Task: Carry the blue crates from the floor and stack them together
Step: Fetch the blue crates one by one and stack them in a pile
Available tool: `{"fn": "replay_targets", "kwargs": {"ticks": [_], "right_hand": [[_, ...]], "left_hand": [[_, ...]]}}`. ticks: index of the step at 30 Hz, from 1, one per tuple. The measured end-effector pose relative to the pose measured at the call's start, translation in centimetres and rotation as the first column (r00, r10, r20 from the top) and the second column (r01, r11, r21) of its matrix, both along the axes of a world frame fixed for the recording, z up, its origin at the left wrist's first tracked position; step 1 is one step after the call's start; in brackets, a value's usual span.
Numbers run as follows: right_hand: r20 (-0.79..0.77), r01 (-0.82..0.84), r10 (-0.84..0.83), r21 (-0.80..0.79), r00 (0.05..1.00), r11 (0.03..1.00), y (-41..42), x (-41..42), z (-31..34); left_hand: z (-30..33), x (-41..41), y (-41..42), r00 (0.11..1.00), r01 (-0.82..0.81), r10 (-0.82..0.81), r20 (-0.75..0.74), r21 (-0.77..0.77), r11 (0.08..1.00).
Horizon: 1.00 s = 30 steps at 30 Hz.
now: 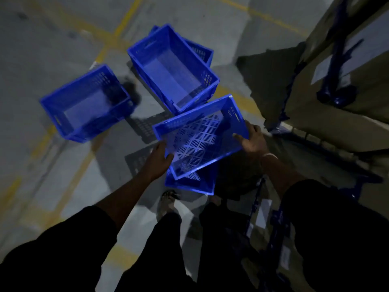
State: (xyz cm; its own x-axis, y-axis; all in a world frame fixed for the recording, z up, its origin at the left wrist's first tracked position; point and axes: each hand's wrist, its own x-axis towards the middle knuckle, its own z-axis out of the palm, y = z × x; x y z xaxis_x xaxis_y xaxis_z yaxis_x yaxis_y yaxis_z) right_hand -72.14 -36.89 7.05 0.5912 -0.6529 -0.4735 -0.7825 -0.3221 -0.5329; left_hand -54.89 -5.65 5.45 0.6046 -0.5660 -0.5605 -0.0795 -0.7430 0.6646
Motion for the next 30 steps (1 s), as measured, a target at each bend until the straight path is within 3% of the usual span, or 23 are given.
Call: {"fn": "replay_targets", "kwargs": {"ticks": [11, 18, 23, 30], "right_hand": [[-0.112, -0.127, 0.123, -0.029, 0.986, 0.992, -13.4, 5.7, -19.6], [-0.195, -0.172, 0.164, -0.022, 0.967, 0.985, -16.8, 9.1, -27.5], [-0.235, -0.105, 0.097, -0.021, 0.967, 0.994, -17.3, 10.6, -30.1], [-0.238, -0.104, 0.091, -0.042, 0.967, 0.994, -17.4, 10.7, -28.8]], "left_hand": [[-19.3, 0.3, -7.9, 0.946, -0.308, 0.284, 0.153, 0.165, 0.937], [-27.0, 1.9, -9.9, 0.869, -0.492, 0.461, 0.18, 0.221, 0.842], [-29.5, 3.2, -9.8, 0.844, -0.536, 0.505, 0.183, 0.341, 0.772], [-29.1, 3.8, -6.9, 0.896, -0.442, 0.401, 0.19, 0.309, 0.842]]}}
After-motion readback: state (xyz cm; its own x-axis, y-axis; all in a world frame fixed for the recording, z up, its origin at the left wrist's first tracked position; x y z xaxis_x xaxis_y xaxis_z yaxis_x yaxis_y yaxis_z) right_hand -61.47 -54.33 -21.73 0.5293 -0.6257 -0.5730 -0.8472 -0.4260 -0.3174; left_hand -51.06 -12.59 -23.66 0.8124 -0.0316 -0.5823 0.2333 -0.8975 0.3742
